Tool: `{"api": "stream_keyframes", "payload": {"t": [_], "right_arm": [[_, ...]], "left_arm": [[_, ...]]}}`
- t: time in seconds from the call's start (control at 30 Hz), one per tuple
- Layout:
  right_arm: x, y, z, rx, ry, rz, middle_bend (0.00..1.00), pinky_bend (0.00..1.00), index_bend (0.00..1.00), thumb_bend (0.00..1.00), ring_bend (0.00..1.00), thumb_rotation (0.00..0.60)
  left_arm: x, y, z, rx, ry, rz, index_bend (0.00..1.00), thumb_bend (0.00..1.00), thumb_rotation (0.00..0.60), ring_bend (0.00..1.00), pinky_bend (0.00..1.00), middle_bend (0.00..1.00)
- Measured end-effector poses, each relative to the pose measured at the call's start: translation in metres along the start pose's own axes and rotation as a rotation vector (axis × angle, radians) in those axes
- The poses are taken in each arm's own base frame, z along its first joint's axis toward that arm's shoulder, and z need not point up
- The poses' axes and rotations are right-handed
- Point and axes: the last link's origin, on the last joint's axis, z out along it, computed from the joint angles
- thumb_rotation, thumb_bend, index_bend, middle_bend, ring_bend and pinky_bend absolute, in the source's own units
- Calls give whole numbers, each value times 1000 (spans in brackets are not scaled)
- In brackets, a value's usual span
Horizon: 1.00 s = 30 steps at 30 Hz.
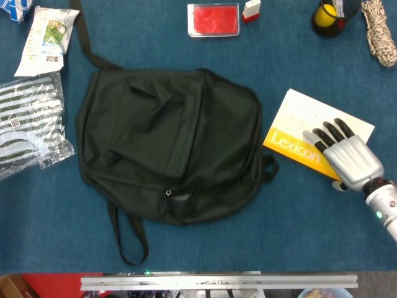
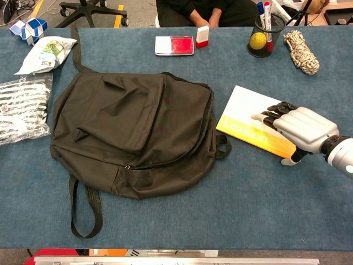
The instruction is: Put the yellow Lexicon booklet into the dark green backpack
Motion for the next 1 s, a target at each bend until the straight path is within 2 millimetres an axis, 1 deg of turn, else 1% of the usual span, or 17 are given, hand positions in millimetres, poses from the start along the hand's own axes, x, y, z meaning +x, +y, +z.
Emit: {"api": "stream_keyframes", "payload": {"t": [0.2,0.4,0.5,0.83,0.93,1.0], "right_arm": [[-2,7,3,-26,0,-13,128,29,0,0,37,600],[3,24,8,-75,15,-16,128,29,0,0,37,600],[6,33,14,-94,15,-11,128,29,0,0,37,600],[27,76,47,-180,15,-66,128,29,0,3,37,600],[31,78,46,-176,12,-63,129,29,0,8,37,600],[33,77,43,-163,12,-58,145,50,0,10,39,600]], "left_arm": [[0,1,0,-3,-3,0,110,241,600,113,70,87],[-1,3,1,-8,-8,0,110,241,600,113,70,87],[-2,3,2,-6,-11,3,110,241,600,113,70,87],[0,3,-1,7,-8,12,110,241,600,113,70,87],[1,3,-1,13,-2,17,110,241,600,113,70,87],[2,3,-1,16,4,28,110,241,600,113,70,87]]}}
